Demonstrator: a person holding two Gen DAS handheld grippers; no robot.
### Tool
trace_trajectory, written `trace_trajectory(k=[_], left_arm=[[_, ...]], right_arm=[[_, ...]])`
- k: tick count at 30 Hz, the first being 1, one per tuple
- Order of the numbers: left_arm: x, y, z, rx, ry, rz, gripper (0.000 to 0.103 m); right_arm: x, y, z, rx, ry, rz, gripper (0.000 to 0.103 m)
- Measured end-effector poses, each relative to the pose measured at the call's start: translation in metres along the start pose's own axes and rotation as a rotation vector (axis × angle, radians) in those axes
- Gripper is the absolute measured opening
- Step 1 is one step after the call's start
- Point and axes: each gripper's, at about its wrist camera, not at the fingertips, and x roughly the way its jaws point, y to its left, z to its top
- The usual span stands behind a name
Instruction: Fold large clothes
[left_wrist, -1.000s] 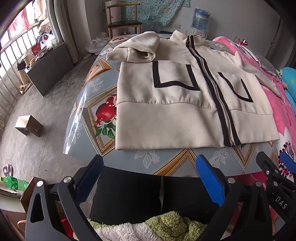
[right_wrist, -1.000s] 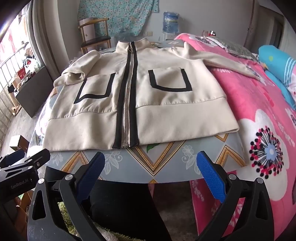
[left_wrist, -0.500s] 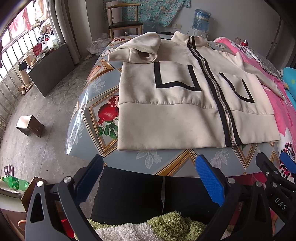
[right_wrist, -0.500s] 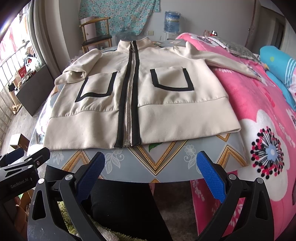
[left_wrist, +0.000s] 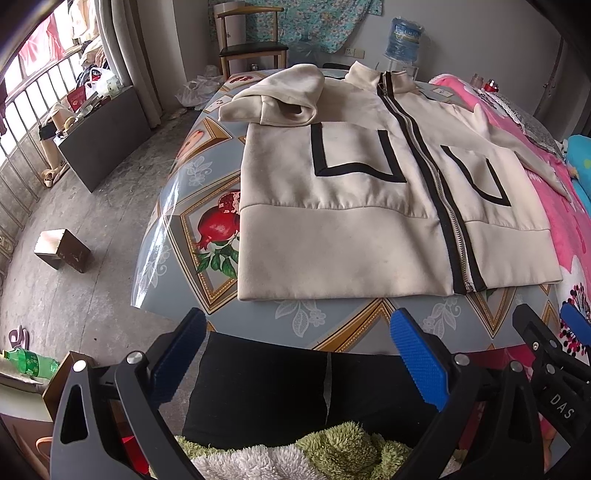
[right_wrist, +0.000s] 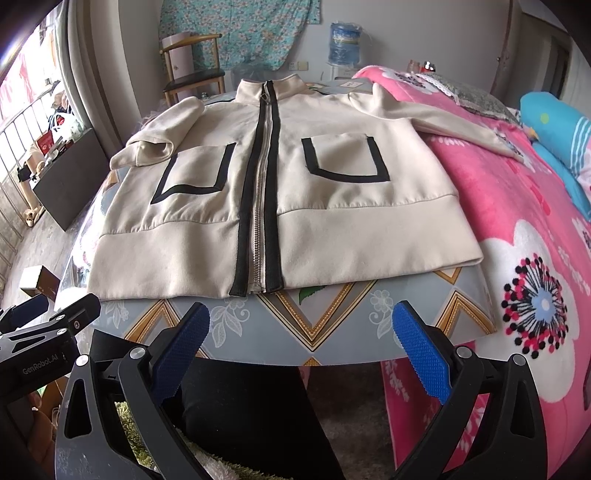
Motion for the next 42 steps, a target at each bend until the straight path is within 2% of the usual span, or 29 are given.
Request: trace_trajectory(k=[42], left_arm=[[0.0083, 0.0049, -0.0015, -0.004, 0.010, 0.009, 0.098]], right_arm=[[0.0030, 0.0009, 0.0016, -0.001, 0.001, 0.000, 0.096]])
